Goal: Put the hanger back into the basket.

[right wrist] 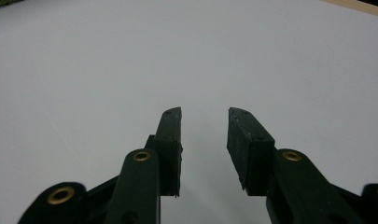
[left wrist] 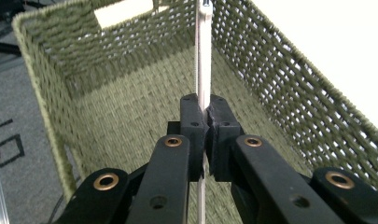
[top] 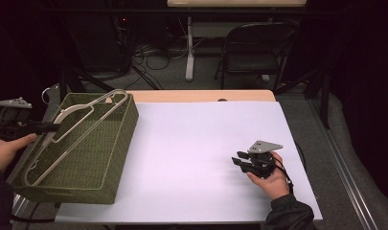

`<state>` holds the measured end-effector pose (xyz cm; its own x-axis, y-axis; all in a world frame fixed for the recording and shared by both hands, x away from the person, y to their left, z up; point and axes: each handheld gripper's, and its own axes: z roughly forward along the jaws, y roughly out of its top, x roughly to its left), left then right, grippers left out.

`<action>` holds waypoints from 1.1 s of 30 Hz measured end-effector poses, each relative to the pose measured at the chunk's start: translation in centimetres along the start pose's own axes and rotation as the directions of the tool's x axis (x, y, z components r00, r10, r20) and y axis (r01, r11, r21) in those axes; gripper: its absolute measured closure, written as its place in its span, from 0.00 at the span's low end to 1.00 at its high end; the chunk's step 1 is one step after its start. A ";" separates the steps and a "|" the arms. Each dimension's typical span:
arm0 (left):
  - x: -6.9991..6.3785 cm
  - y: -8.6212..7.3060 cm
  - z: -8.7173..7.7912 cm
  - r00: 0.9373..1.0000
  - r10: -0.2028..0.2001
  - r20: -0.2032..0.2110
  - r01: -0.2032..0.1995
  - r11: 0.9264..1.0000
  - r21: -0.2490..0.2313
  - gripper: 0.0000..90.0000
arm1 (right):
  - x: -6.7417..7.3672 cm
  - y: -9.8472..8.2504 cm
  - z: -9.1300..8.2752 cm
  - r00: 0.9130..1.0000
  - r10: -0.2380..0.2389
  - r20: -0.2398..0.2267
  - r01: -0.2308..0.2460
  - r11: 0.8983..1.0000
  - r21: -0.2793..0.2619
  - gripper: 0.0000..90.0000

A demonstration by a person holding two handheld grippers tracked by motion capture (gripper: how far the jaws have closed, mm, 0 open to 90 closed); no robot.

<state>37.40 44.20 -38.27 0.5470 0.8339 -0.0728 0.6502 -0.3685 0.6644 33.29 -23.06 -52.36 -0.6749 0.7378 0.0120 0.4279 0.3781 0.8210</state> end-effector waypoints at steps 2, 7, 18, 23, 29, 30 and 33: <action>0.1 -0.4 0.2 1.000 -0.004 -0.005 0.004 1.000 0.009 0.96 | 0.0 0.0 0.0 1.000 -0.002 0.000 0.002 1.000 -0.001 0.73; 0.4 -1.6 1.7 1.000 -0.008 0.000 0.008 0.999 0.036 0.96 | 0.1 0.0 0.1 1.000 -0.002 0.000 0.002 1.000 0.001 0.73; 0.6 -3.5 5.7 1.000 -0.020 0.000 0.020 0.994 0.107 0.96 | 0.0 -0.1 0.1 1.000 0.001 -0.001 -0.001 1.000 0.004 0.73; 1.1 -3.9 5.7 0.995 -0.073 -0.062 0.079 0.992 0.098 0.93 | 0.0 -0.1 0.1 1.000 0.002 -0.002 -0.002 1.000 0.005 0.72; 1.6 -4.4 5.2 0.986 -0.103 -0.135 0.115 0.990 0.086 0.74 | 0.0 -0.1 0.1 1.000 0.002 -0.003 -0.002 1.000 0.001 0.72; 1.6 -4.5 5.0 0.984 -0.110 -0.142 0.122 0.989 0.081 0.69 | 0.0 -0.1 0.1 1.000 0.002 -0.002 -0.002 1.000 -0.001 0.71; 1.7 -4.6 4.5 0.980 -0.117 -0.161 0.129 0.989 0.066 0.60 | 0.0 0.0 0.1 1.000 0.002 -0.002 -0.002 1.000 -0.002 0.69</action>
<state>37.67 45.47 -44.77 0.3754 0.9264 -0.0295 0.7488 -0.2843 0.5987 33.33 -23.02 -52.45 -0.6749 0.7377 0.0148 0.4280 0.3751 0.8223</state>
